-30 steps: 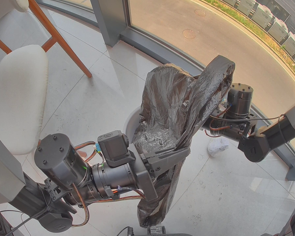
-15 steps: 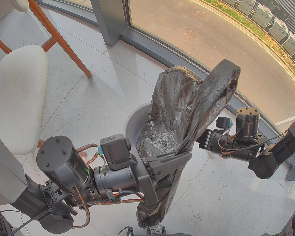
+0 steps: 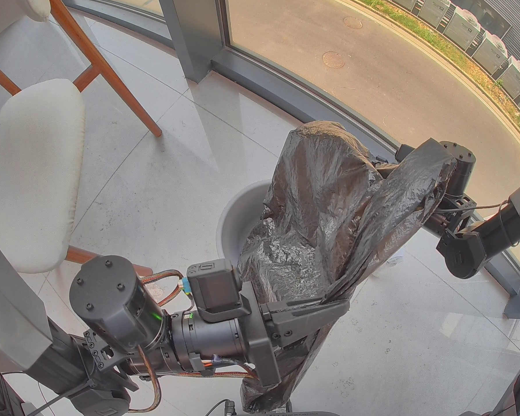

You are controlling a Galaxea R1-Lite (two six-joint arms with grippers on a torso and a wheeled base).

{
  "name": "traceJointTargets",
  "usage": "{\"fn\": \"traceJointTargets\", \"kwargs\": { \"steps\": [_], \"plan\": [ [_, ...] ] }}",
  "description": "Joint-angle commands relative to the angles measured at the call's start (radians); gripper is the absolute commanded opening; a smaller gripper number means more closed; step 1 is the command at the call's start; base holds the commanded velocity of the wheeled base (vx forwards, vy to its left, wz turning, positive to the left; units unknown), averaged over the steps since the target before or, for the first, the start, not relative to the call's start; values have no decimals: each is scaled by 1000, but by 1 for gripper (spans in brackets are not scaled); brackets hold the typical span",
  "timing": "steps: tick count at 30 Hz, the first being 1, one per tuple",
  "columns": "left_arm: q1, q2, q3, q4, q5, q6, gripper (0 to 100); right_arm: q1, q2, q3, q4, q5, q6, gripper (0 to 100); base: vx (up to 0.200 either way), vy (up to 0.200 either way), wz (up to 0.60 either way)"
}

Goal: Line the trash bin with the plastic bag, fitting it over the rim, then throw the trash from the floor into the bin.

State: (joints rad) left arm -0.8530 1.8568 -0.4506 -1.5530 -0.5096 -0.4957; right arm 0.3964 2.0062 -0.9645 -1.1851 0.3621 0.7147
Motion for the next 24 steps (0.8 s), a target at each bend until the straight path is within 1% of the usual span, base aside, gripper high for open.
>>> {"fn": "traceJointTargets", "kwargs": {
  "steps": [1,2,3,4,5,8,10,13,18,24],
  "plan": [
    [9,1,-3,-18,-12,-1,0,27,95,-22,-197,26,46,0,0,0,0],
    [12,1,-2,-18,-10,-1,0,24,109,-22,-249,37,49,0,0,0,0],
    [14,1,-2,-18,-10,0,0,24,112,-22,-255,38,51,0,0,0,0],
    [15,2,0,-18,-10,0,0,22,128,-19,-326,52,65,0,0,0,0],
    [15,2,1,-18,-10,0,0,22,129,-16,-367,58,85,0,0,0,0],
    [15,2,3,-18,-10,-1,0,25,115,-20,-376,58,120,0,0,0,0],
    [15,2,3,-18,-10,-3,0,25,94,-30,-376,58,127,0,0,0,0],
    [11,2,4,-18,-10,-7,0,21,86,-42,-376,57,124,0,0,0,0],
    [6,5,4,-18,-9,-47,0,6,66,-94,-376,54,127,0,0,0,0],
    [6,28,1,-18,-12,-50,0,25,39,-54,-376,54,144,0,0,0,0]
  ]
}}
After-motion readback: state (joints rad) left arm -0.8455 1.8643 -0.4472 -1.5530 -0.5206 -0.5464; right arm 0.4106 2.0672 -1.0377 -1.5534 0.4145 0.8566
